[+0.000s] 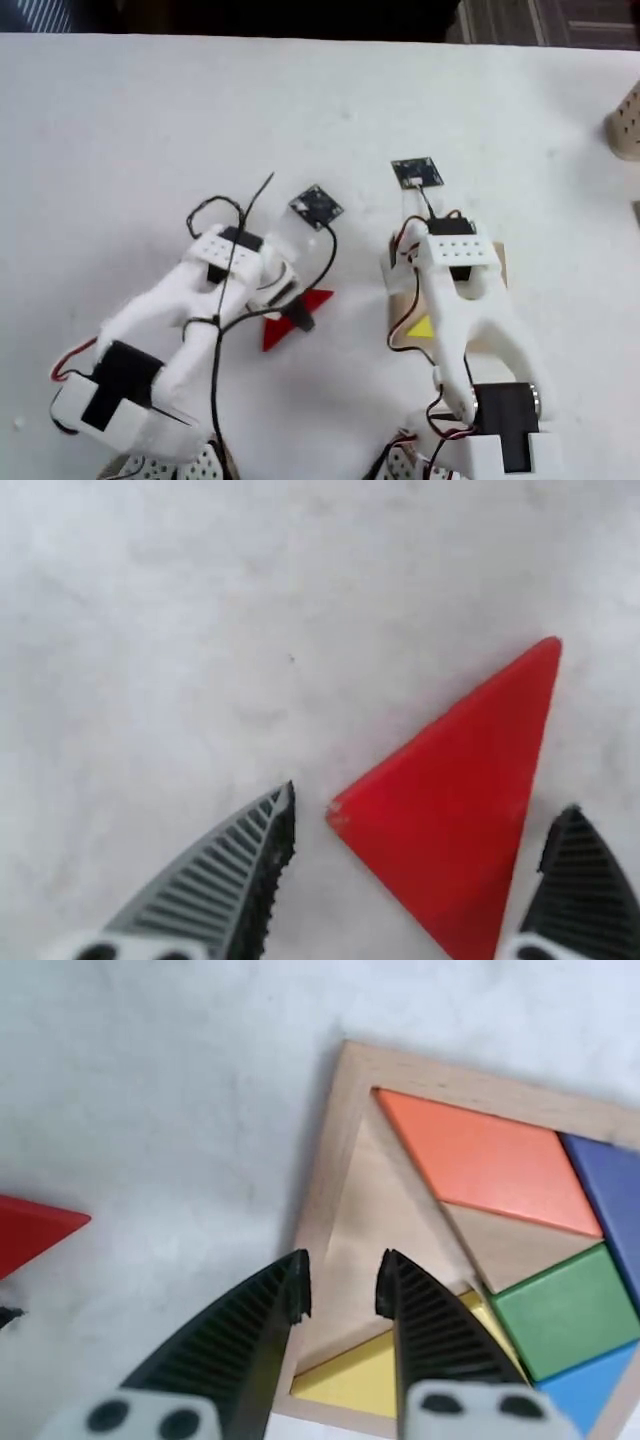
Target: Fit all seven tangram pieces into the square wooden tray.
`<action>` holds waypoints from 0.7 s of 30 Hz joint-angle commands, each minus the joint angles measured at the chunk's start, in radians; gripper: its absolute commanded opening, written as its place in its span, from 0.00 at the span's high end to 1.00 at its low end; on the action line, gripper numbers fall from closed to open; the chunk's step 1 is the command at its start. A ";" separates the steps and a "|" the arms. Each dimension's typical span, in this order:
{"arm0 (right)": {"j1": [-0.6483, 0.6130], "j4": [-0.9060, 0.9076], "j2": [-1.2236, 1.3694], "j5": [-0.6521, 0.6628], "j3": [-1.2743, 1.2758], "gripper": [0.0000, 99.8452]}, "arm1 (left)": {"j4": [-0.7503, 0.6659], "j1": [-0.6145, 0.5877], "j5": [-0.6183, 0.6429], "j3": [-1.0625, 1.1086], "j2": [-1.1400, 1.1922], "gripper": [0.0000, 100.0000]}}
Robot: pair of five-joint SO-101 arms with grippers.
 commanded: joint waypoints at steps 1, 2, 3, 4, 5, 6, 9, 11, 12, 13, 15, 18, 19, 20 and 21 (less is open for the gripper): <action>0.005 -0.013 -0.015 0.014 -0.023 0.89 | -0.020 -0.008 0.006 -0.052 0.004 0.62; 0.008 -0.013 -0.015 0.014 -0.023 0.89 | -0.020 -0.004 -0.002 -0.051 0.004 0.64; 0.010 -0.013 -0.015 0.014 -0.023 0.89 | -0.020 -0.001 -0.003 -0.049 0.004 0.67; 0.010 -0.013 -0.015 0.014 -0.023 0.89 | -0.020 0.001 -0.006 -0.049 0.004 0.70; 0.010 -0.013 -0.015 0.014 -0.023 0.89 | -0.020 0.001 -0.018 -0.051 0.004 0.73; 0.010 -0.013 -0.015 0.014 -0.023 0.89 | -0.020 0.001 -0.038 -0.051 0.004 0.76; 0.010 -0.013 -0.015 0.014 -0.023 0.89 | -0.018 0.002 -0.054 -0.051 0.004 0.79; 0.012 -0.013 -0.015 0.014 -0.023 0.89 | -0.014 0.002 -0.058 -0.049 0.004 0.79; 0.012 -0.013 -0.015 0.014 -0.023 0.89 | -0.014 0.002 -0.058 -0.046 0.004 0.79; 0.012 -0.013 -0.015 0.014 -0.023 0.89 | -0.012 0.002 -0.058 -0.044 0.004 0.79; 0.012 -0.013 -0.015 0.014 -0.023 0.89 | -0.012 -0.002 -0.055 -0.043 0.004 0.79; 0.012 -0.013 -0.013 0.014 -0.023 0.89 | -0.012 -0.008 -0.051 -0.043 -0.001 0.79; 0.012 -0.013 -0.013 0.014 -0.023 0.89 | -0.012 -0.010 -0.049 -0.043 -0.001 0.79; 0.012 -0.013 -0.013 0.014 -0.023 0.89 | -0.012 -0.010 -0.041 -0.043 -0.001 0.80; 0.012 -0.013 -0.013 0.014 -0.023 0.89 | -0.012 -0.018 -0.018 -0.043 -0.002 0.80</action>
